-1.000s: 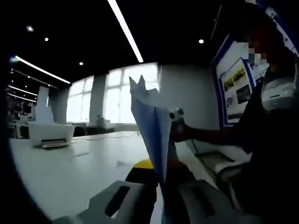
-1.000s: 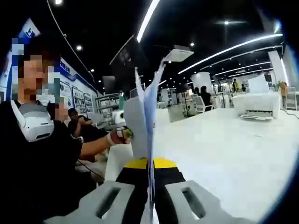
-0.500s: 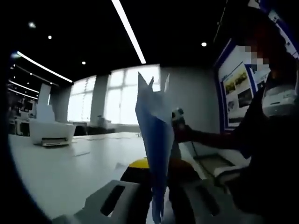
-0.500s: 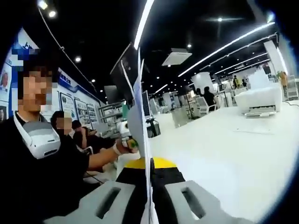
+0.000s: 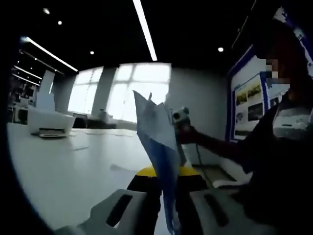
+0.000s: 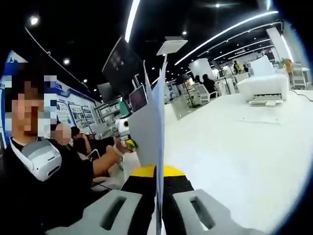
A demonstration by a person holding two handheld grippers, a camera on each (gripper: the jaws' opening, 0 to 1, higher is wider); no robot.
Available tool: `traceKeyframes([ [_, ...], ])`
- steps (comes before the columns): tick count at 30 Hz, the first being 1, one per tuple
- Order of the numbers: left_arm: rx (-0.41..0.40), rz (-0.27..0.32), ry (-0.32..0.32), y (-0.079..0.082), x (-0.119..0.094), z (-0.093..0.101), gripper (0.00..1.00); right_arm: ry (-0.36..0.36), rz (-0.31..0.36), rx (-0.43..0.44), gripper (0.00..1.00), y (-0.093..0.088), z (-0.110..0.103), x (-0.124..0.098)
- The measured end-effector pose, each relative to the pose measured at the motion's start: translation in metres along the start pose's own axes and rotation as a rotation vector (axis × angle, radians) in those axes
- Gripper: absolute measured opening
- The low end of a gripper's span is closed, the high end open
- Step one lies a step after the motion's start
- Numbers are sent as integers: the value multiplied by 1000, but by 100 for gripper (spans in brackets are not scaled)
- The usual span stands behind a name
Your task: Organize the stack of printing papers by aligning and flattening the scattered papers on the table
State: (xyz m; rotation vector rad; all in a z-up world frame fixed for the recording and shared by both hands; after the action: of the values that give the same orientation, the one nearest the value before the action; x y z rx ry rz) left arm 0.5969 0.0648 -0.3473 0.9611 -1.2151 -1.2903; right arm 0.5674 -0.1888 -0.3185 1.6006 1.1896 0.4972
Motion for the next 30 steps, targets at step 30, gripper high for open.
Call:
traceKeyframes([
  [30,-423,100,126,-3,11,25,6,1,-162,231,0,20,-3,-3],
])
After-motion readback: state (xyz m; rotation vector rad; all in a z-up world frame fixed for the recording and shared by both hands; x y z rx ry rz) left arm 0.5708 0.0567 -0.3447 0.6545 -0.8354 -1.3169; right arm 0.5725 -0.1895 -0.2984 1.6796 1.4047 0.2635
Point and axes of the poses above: the point that each gripper's makers call its tool centre point, and the gripper's own axes: x roughly forward along the fingers, z roughly to its right, y roughly out of its top, the point moved 5 cm from there along -x, roughly backward along the fingers, and after that the axes turned 5 degrees about -y, right-handed, at the moved point
